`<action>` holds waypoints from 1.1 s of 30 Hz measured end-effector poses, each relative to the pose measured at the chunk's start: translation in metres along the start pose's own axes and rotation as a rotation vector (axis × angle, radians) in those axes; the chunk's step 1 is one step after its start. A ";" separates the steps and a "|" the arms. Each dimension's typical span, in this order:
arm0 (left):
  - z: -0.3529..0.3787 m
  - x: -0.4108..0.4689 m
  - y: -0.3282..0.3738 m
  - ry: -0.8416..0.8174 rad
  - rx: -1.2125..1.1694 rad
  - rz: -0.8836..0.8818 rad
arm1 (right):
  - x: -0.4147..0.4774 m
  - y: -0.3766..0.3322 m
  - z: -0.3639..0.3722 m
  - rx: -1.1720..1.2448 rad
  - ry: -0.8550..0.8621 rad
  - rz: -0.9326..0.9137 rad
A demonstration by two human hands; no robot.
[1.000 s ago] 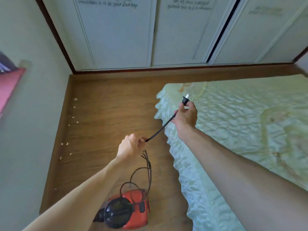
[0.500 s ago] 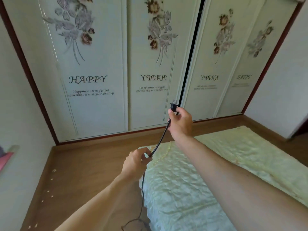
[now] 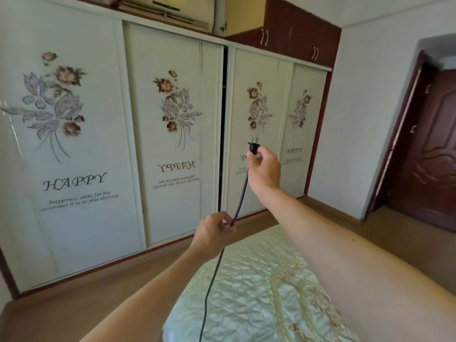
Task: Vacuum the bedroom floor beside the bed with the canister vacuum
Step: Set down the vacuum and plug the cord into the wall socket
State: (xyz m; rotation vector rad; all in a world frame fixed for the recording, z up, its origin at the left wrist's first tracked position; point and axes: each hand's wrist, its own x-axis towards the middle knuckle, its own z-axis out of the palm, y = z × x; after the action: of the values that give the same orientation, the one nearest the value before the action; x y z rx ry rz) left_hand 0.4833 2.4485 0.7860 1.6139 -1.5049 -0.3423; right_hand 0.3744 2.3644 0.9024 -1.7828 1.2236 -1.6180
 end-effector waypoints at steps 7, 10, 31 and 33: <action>0.056 0.009 0.075 -0.215 -0.171 0.118 | 0.024 0.002 -0.106 -0.187 0.178 0.021; 0.084 0.001 0.104 -0.325 -0.267 0.150 | 0.019 0.005 -0.153 -0.249 0.265 0.052; 0.197 -0.220 0.318 -1.025 -0.644 0.593 | -0.189 -0.088 -0.465 -0.791 0.982 0.198; 0.206 -0.257 0.345 -1.081 -0.656 0.656 | -0.223 -0.105 -0.499 -0.835 1.039 0.233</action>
State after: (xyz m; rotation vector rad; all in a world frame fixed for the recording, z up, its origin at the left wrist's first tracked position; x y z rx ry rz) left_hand 0.0484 2.6399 0.8310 0.2937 -2.2381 -1.2857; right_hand -0.0488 2.7196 0.9720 -0.9538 2.7571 -2.1122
